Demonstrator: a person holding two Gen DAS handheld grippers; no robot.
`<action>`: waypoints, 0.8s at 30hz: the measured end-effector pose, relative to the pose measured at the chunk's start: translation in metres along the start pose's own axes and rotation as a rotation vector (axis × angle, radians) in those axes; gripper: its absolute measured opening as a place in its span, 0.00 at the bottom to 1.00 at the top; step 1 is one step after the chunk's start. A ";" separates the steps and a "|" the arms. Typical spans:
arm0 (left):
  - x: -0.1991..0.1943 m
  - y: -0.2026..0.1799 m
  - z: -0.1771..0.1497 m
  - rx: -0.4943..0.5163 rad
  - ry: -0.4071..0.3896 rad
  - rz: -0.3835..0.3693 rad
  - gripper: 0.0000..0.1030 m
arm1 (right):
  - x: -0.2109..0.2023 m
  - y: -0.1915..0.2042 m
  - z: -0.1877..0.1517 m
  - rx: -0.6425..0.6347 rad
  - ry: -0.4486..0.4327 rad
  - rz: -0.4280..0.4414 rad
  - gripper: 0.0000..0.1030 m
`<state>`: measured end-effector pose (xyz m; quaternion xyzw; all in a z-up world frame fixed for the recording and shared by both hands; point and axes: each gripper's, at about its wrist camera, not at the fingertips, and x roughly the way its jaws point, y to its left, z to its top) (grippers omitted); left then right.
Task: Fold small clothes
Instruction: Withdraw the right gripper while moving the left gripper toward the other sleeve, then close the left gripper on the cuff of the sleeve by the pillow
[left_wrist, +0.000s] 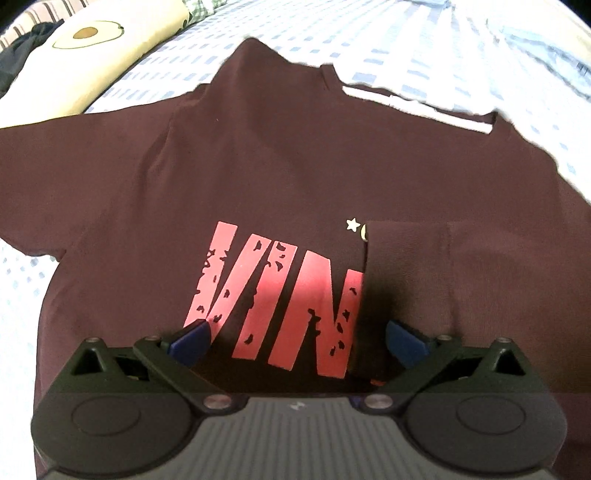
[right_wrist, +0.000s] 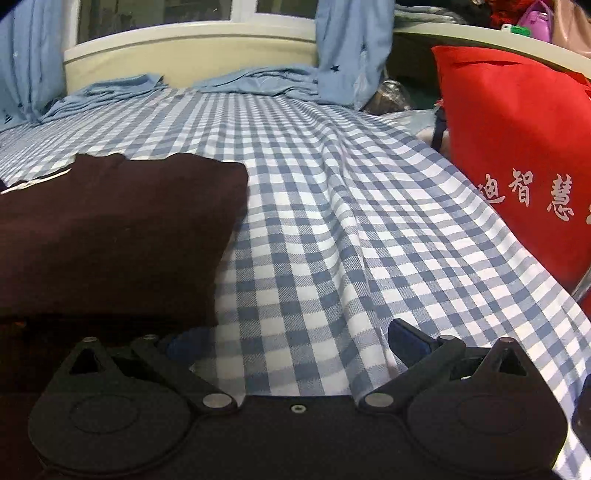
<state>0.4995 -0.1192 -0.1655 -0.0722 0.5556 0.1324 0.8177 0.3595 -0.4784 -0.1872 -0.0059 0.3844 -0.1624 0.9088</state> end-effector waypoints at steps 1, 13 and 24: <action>-0.008 0.006 -0.001 -0.005 -0.017 -0.026 0.99 | -0.008 0.000 -0.001 -0.003 0.019 0.023 0.99; -0.087 0.221 0.021 -0.057 -0.182 0.108 0.99 | -0.133 0.071 0.050 0.074 0.132 0.172 0.99; -0.094 0.482 0.082 -0.263 -0.286 0.335 0.99 | -0.219 0.249 0.105 0.037 0.127 0.192 0.99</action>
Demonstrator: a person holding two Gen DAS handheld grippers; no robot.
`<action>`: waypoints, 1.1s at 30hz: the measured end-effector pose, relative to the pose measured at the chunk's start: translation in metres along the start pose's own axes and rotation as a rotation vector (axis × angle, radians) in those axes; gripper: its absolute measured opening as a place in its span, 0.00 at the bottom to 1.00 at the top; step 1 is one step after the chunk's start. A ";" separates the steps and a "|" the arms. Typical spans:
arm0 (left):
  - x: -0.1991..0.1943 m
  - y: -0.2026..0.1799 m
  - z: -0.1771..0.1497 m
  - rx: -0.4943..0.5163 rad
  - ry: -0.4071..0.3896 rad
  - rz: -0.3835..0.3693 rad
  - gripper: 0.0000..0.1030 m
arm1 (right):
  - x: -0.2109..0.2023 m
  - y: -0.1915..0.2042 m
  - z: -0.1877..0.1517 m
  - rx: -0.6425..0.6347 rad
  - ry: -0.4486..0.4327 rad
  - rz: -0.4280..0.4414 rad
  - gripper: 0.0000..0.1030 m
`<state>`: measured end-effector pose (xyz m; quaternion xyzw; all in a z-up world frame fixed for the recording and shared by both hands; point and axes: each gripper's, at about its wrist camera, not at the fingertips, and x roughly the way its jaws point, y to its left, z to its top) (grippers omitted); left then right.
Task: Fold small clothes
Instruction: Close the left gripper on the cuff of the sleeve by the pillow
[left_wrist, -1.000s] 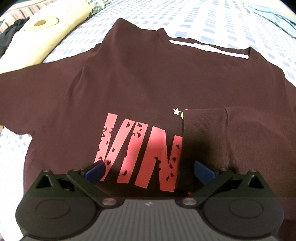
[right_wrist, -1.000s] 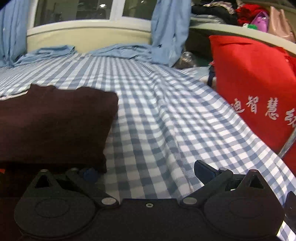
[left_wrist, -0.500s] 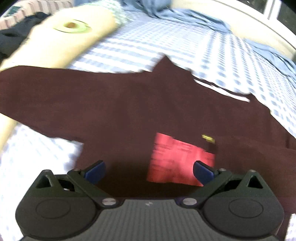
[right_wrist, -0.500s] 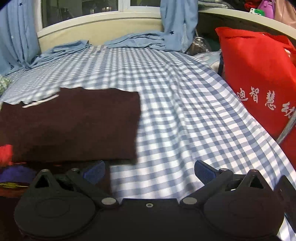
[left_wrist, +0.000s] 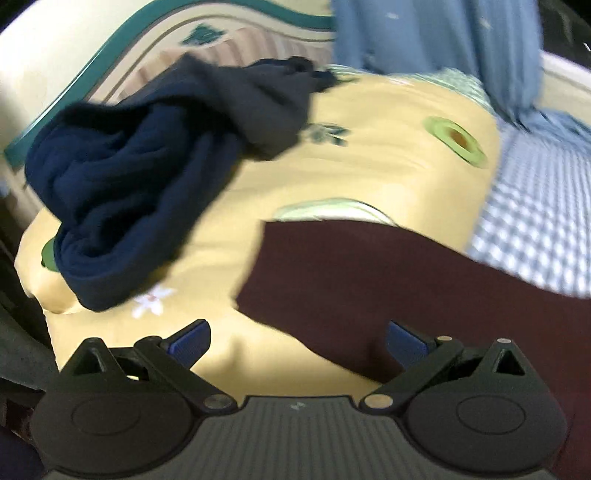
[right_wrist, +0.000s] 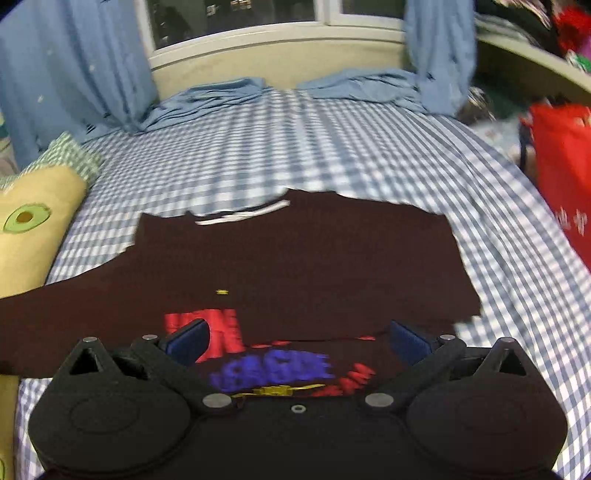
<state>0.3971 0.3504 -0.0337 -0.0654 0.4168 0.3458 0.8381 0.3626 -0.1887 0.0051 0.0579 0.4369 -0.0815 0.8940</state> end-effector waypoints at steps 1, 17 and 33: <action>0.007 0.009 0.005 -0.024 0.008 -0.001 0.99 | -0.006 0.015 0.004 -0.018 -0.008 0.003 0.99; 0.083 0.030 0.008 -0.138 0.137 -0.013 1.00 | -0.040 0.086 0.032 -0.138 -0.106 0.050 0.99; 0.050 0.001 0.009 -0.064 -0.031 0.002 0.36 | -0.017 0.081 0.017 -0.139 -0.041 0.026 1.00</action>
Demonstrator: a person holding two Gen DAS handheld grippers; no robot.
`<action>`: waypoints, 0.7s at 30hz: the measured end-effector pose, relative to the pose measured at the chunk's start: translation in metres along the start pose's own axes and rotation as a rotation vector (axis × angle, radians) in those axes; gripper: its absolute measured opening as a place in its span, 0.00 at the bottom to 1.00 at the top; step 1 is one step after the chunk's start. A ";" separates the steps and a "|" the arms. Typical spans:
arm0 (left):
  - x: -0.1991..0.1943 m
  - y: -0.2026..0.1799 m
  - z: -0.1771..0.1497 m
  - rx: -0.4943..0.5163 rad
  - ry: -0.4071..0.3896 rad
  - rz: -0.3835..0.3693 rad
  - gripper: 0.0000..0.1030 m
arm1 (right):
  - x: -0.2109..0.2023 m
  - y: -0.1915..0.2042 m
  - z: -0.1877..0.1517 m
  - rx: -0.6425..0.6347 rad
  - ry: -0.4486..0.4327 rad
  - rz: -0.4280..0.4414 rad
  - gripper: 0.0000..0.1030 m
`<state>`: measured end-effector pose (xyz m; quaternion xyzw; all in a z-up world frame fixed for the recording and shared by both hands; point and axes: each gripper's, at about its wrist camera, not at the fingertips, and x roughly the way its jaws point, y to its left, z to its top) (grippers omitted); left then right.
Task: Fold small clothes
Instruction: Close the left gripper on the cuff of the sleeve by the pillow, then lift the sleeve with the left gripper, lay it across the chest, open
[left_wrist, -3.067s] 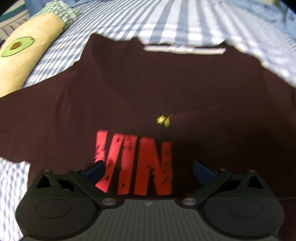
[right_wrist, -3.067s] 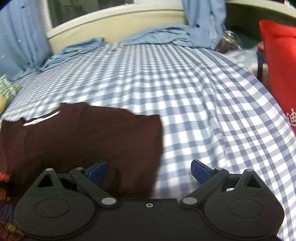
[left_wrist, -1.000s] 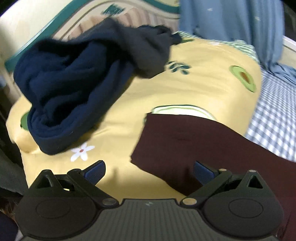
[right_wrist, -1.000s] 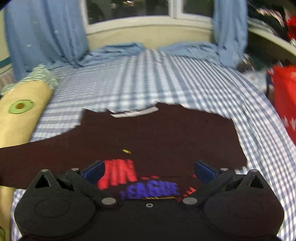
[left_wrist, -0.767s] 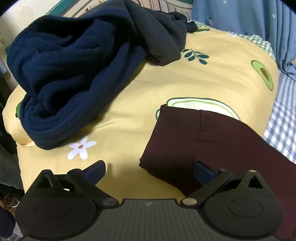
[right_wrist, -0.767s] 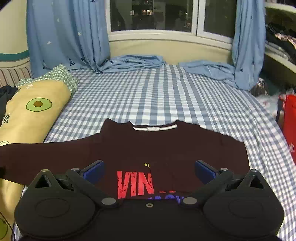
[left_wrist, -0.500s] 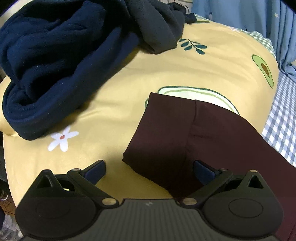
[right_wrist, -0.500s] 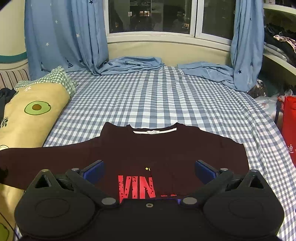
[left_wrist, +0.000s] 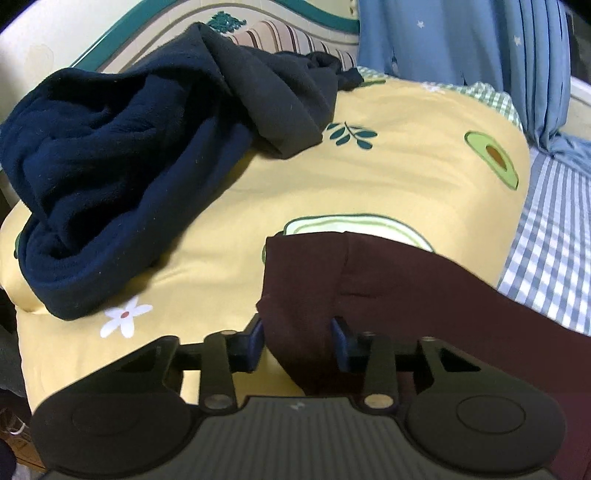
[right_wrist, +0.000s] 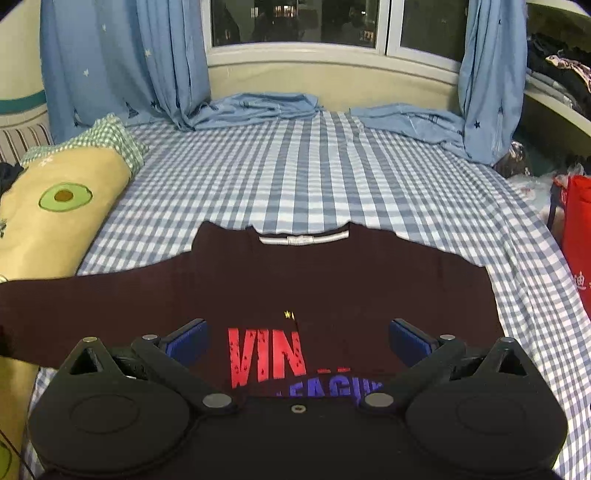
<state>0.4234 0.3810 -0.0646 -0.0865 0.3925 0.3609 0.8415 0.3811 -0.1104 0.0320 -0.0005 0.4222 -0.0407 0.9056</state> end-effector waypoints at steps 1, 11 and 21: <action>-0.002 -0.001 -0.001 0.002 -0.010 -0.003 0.35 | 0.001 0.000 -0.003 -0.004 0.007 -0.002 0.99; -0.047 -0.034 -0.012 0.133 -0.201 0.035 0.33 | 0.012 -0.006 -0.022 0.011 0.055 -0.012 0.99; -0.134 -0.119 -0.023 0.318 -0.453 -0.013 0.32 | 0.024 -0.050 -0.031 0.067 0.074 0.010 1.00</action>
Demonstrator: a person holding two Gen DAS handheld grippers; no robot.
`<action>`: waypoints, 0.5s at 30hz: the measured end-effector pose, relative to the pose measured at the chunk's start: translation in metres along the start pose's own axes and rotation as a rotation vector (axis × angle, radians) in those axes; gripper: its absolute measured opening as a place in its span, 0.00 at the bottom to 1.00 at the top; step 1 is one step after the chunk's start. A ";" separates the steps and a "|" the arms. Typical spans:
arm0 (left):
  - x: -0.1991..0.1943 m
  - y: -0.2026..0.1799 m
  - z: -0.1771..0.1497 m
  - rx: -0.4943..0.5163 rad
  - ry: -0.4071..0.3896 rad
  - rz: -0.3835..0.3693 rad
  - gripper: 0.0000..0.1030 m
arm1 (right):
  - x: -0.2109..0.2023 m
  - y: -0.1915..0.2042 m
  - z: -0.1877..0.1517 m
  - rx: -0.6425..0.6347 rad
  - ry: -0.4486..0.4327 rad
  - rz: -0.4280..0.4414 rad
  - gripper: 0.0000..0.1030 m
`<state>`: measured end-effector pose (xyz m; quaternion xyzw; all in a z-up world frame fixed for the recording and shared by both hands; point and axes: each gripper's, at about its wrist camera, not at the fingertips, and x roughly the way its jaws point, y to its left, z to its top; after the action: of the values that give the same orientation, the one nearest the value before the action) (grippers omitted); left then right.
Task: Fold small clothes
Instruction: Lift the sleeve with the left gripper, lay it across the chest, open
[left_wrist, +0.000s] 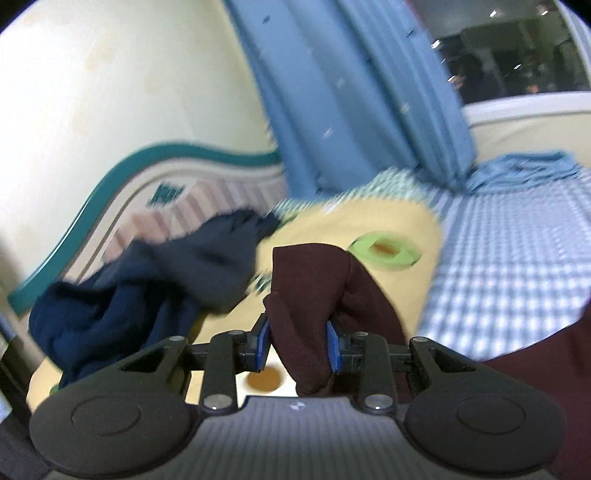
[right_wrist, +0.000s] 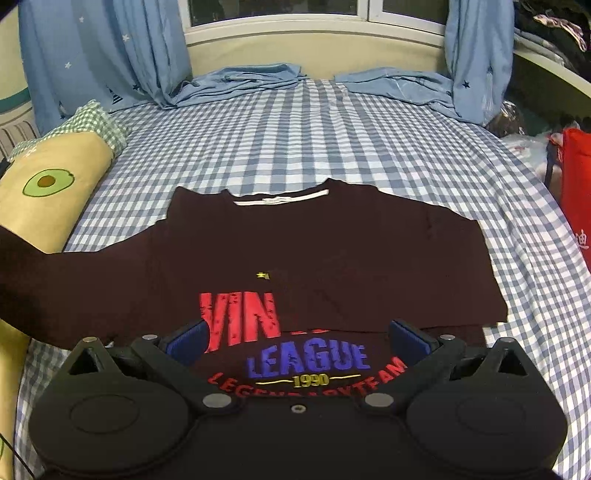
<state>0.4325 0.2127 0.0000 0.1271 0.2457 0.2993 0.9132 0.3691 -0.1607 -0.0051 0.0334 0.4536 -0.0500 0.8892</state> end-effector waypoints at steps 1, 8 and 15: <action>-0.009 -0.010 0.007 -0.001 -0.017 -0.023 0.32 | 0.002 -0.008 0.000 0.007 0.001 -0.001 0.99; -0.072 -0.093 0.043 -0.089 -0.054 -0.203 0.32 | 0.013 -0.074 0.006 0.084 -0.010 -0.018 0.99; -0.121 -0.201 0.034 -0.100 -0.021 -0.347 0.33 | 0.031 -0.143 0.008 0.146 -0.006 -0.096 0.99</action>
<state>0.4631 -0.0227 -0.0024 0.0405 0.2395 0.1477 0.9587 0.3765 -0.3049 -0.0269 0.0763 0.4471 -0.1257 0.8823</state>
